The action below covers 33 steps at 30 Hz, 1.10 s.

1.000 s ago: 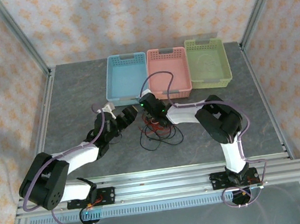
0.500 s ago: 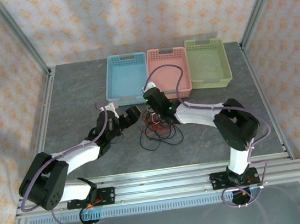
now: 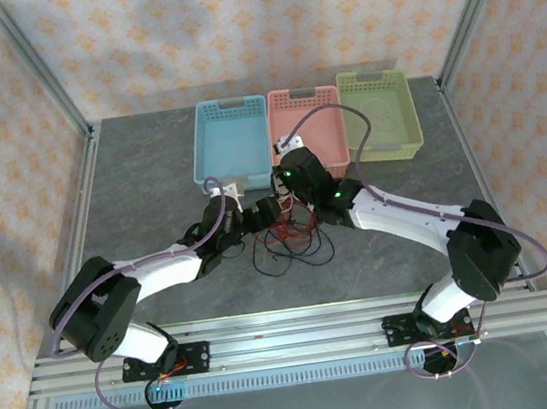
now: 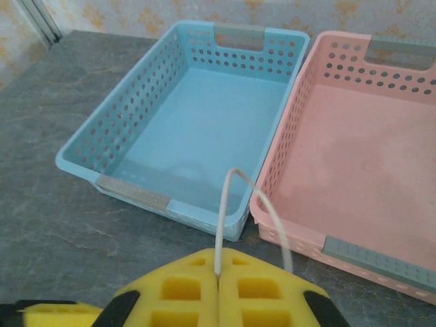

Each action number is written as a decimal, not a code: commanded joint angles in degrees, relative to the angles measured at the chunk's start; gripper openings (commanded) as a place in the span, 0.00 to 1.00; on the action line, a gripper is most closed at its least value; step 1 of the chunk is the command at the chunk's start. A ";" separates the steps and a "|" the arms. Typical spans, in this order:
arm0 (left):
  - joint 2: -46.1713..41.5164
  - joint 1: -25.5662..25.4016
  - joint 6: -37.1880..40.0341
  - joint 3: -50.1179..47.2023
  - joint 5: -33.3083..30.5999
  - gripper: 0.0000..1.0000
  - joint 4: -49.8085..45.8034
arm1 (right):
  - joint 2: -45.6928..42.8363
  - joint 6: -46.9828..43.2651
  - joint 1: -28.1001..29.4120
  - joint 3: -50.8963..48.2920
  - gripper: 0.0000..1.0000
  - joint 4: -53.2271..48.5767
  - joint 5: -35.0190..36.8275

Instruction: Untangle the cables

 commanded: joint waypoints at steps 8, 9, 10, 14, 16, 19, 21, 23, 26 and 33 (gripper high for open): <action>5.34 -1.55 1.41 3.58 -3.68 0.97 -2.54 | -7.63 3.96 -0.25 -0.17 0.00 -3.40 -2.44; 5.77 -1.64 1.41 3.81 -3.73 0.97 -2.51 | -8.44 4.22 -0.25 -0.39 0.00 -3.55 -2.37; 6.19 -1.77 1.48 4.05 -3.76 0.97 -2.51 | -9.42 4.40 -0.25 -0.48 0.00 -3.83 -2.35; 8.07 -2.16 1.41 5.83 -3.77 0.97 -2.86 | -12.90 4.49 -0.25 -0.09 0.00 -6.63 -3.13; 8.65 -2.56 1.49 6.69 -4.18 0.97 -3.24 | -14.98 4.31 -0.25 -0.23 0.00 -7.77 -2.32; 9.12 -3.11 1.93 8.00 -4.72 0.98 -4.06 | -18.29 3.83 -0.27 -0.95 0.00 -8.89 0.36; 9.21 -3.30 2.25 8.69 -5.21 0.98 -4.66 | -21.22 3.20 -0.34 -1.46 0.00 -8.97 2.71; 8.97 -3.40 2.38 9.07 -5.44 0.98 -4.56 | -22.50 2.35 -0.81 -0.93 0.00 -10.32 4.78; 8.13 -3.39 2.72 9.53 -5.05 0.98 -2.89 | -22.11 1.71 -1.44 1.75 0.00 -14.95 9.95; 10.83 -3.31 5.58 16.81 -5.58 0.98 -6.20 | -22.60 0.30 -4.65 5.72 0.00 -21.27 19.30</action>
